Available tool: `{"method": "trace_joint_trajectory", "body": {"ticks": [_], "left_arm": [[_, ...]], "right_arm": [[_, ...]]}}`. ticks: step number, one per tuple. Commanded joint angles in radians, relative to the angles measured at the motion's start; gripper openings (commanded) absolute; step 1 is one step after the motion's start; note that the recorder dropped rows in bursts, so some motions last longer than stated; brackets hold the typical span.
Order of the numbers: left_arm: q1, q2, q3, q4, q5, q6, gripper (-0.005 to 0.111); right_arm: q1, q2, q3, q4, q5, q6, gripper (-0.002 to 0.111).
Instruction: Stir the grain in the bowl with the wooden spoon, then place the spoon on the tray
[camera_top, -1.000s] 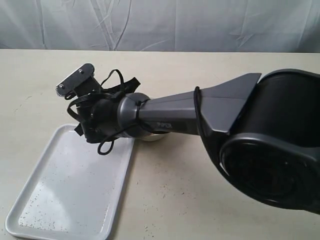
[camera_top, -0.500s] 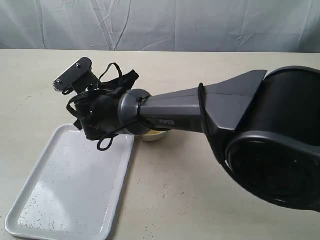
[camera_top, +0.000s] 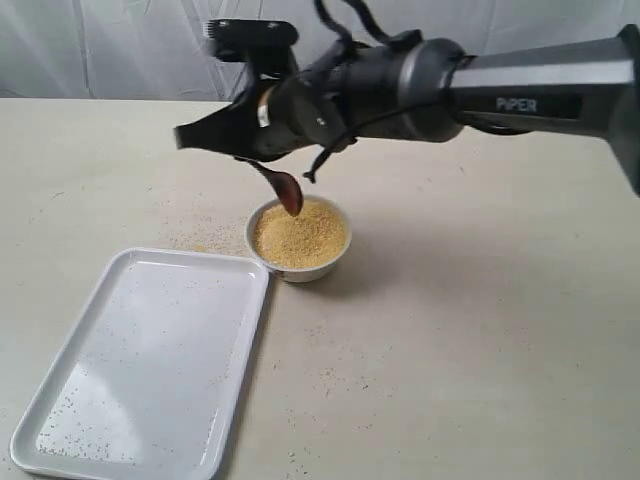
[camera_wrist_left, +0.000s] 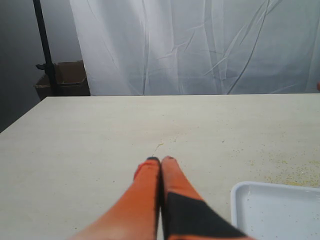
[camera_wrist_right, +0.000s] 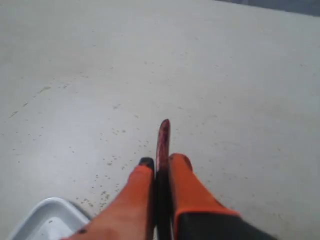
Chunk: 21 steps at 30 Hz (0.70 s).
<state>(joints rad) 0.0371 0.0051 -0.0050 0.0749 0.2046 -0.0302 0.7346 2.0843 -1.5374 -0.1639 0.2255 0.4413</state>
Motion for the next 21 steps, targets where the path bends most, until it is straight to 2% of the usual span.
{"method": "trace_joint_trajectory", "body": {"ticks": [1, 4, 8, 21], "left_arm": [[0.001, -0.005, 0.005, -0.003, -0.013, -0.003, 0.0], [0.001, -0.005, 0.005, -0.003, -0.013, -0.003, 0.0], [0.001, -0.005, 0.005, -0.003, -0.013, -0.003, 0.0], [0.001, -0.005, 0.005, -0.003, -0.013, -0.003, 0.0]], "right_arm": [[-0.115, -0.025, 0.119, 0.438, -0.093, -0.289, -0.001], [-0.172, -0.022, 0.165, 0.658, -0.097, -0.45, -0.001], [-0.197, -0.017, 0.17, 0.776, -0.081, -0.567, -0.001], [-0.186, -0.017, 0.164, 1.016, -0.049, -0.6, -0.001]]}}
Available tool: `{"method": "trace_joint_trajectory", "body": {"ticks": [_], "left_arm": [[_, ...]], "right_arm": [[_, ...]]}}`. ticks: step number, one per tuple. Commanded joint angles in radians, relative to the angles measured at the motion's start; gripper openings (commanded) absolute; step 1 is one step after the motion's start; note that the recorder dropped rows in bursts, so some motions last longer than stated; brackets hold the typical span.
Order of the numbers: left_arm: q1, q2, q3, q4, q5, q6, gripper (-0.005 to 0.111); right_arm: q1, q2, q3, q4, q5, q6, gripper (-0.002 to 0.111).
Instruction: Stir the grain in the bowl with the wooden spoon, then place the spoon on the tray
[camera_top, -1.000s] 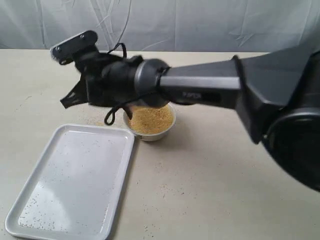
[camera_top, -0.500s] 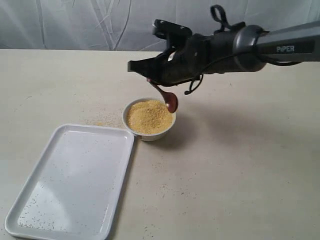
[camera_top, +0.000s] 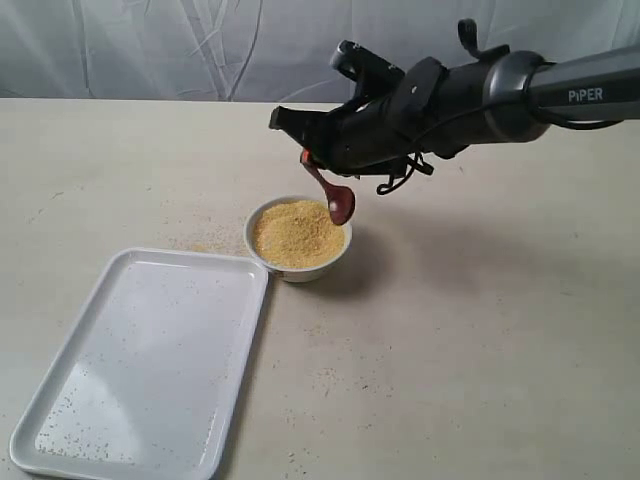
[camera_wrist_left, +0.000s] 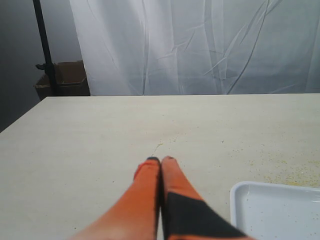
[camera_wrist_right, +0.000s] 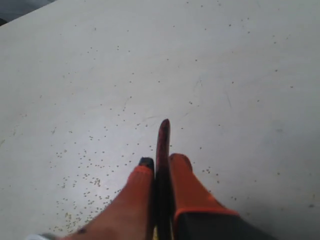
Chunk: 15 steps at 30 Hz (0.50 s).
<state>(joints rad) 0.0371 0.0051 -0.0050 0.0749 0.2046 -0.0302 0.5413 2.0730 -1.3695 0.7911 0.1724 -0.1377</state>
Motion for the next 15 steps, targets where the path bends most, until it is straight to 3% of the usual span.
{"method": "trace_joint_trajectory", "body": {"ticks": [1, 6, 15], "left_arm": [[0.001, -0.005, 0.005, -0.003, -0.013, -0.003, 0.0], [0.001, -0.005, 0.005, -0.003, -0.013, -0.003, 0.0], [0.001, -0.005, 0.005, -0.003, -0.013, -0.003, 0.0]], "right_arm": [[0.013, -0.006, -0.004, 0.076, 0.005, -0.021, -0.001], [0.086, -0.006, -0.004, 0.075, -0.103, -0.024, -0.001], [0.183, 0.067, -0.004, -0.125, -0.388, -0.039, -0.001]]}}
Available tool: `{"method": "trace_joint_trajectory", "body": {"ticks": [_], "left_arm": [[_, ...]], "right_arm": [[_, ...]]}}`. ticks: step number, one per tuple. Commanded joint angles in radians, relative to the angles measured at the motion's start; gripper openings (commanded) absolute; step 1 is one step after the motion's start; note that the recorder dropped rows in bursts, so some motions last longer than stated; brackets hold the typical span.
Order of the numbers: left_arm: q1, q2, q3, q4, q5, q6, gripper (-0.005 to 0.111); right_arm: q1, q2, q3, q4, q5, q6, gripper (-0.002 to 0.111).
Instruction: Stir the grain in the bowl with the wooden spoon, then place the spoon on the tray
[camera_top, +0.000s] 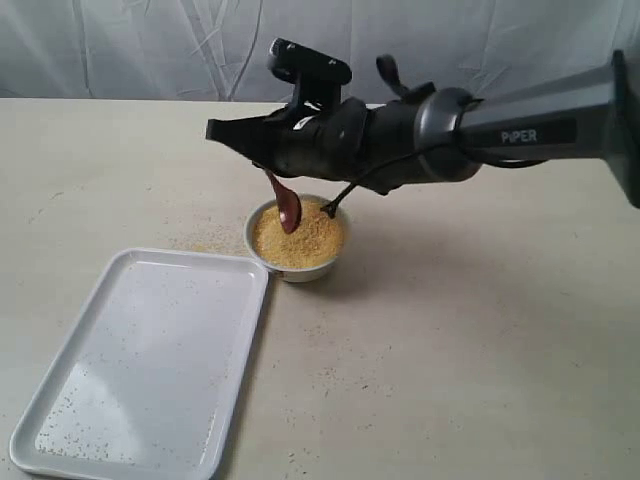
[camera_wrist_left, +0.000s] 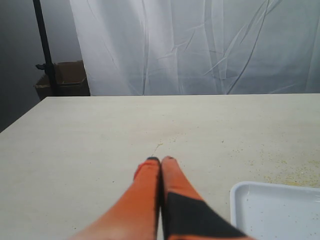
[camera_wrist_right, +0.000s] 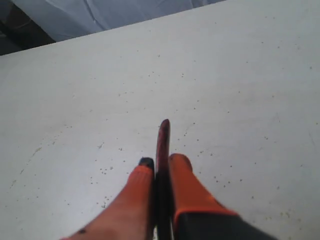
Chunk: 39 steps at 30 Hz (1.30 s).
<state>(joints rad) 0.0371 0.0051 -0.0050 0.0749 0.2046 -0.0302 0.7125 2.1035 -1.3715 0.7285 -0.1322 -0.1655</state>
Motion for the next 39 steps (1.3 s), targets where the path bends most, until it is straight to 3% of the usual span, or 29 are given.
{"method": "trace_joint_trajectory", "body": {"ticks": [1, 10, 13, 18, 25, 30, 32, 33, 37, 39], "left_arm": [[0.001, -0.005, 0.005, -0.003, -0.013, -0.003, 0.0], [0.001, -0.005, 0.005, -0.003, -0.016, -0.003, 0.0], [0.001, -0.005, 0.005, -0.003, -0.016, -0.003, 0.0], [0.001, -0.005, 0.005, -0.003, -0.016, -0.003, 0.0], [0.001, -0.005, 0.005, -0.003, -0.018, -0.003, 0.0], [0.001, -0.005, 0.005, -0.003, -0.018, -0.003, 0.0], [0.001, -0.005, 0.005, -0.003, -0.018, -0.003, 0.0], [0.001, -0.005, 0.005, -0.003, -0.018, -0.003, 0.0], [0.001, -0.005, 0.005, -0.003, -0.017, -0.003, 0.0], [0.001, -0.005, 0.005, -0.003, -0.017, -0.003, 0.0]], "right_arm": [[0.016, 0.051, -0.002, -0.065, -0.086, -0.011, -0.001], [0.016, 0.088, -0.002, -0.067, -0.088, -0.011, 0.0], [0.016, 0.088, -0.002, -0.067, -0.084, -0.011, 0.01], [0.016, 0.088, -0.002, -0.071, -0.068, -0.015, 0.039], [0.01, 0.064, -0.002, -0.075, -0.025, -0.022, 0.05], [-0.013, -0.06, -0.002, -0.098, 0.142, -0.075, 0.05], [-0.025, -0.123, -0.029, -0.159, 0.336, -0.075, 0.049], [-0.027, -0.137, -0.059, -0.178, 0.448, -0.075, 0.044], [-0.007, -0.143, -0.278, -0.388, 0.96, -0.075, 0.0], [0.017, -0.143, -0.355, -0.441, 1.066, -0.07, 0.0]]}}
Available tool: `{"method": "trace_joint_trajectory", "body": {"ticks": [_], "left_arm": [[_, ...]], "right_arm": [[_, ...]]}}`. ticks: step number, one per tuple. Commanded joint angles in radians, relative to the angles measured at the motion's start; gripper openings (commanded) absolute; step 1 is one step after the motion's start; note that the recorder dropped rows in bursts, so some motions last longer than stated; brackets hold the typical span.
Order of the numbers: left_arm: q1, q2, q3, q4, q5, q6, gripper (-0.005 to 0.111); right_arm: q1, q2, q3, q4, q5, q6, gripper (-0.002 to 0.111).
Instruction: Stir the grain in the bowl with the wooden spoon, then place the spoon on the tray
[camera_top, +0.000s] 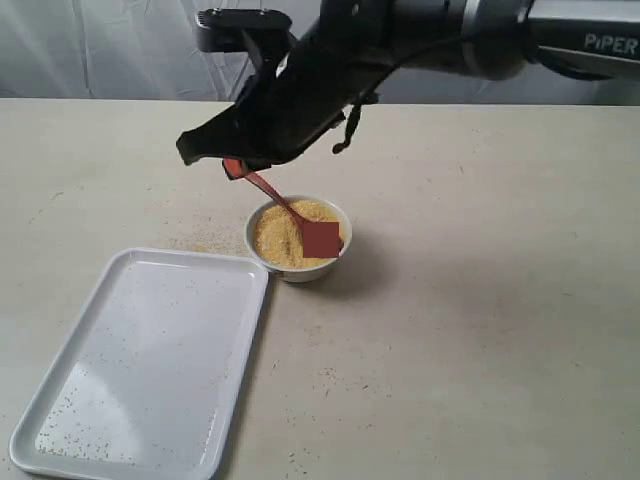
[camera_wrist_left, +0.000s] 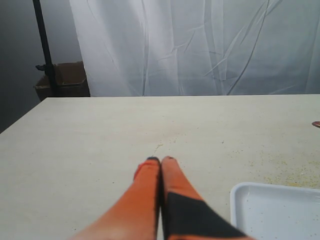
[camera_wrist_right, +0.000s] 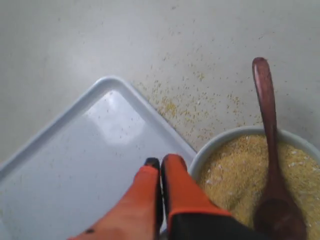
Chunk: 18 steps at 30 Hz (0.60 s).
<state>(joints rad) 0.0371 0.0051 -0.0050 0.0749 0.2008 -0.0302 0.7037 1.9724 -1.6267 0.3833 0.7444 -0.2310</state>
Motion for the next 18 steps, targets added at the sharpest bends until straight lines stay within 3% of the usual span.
{"method": "trace_joint_trajectory", "body": {"ticks": [1, 8, 18], "left_arm": [[0.001, -0.005, 0.005, -0.003, -0.014, -0.003, 0.0], [0.001, -0.005, 0.005, -0.003, -0.014, -0.003, 0.0], [0.001, -0.005, 0.005, -0.003, -0.016, -0.003, 0.0]], "right_arm": [[0.039, -0.012, -0.12, -0.096, 0.189, -0.005, 0.0], [0.106, 0.081, -0.222, -0.143, 0.173, 0.032, 0.0], [0.111, 0.342, -0.415, -0.383, 0.125, 0.231, 0.0]]}}
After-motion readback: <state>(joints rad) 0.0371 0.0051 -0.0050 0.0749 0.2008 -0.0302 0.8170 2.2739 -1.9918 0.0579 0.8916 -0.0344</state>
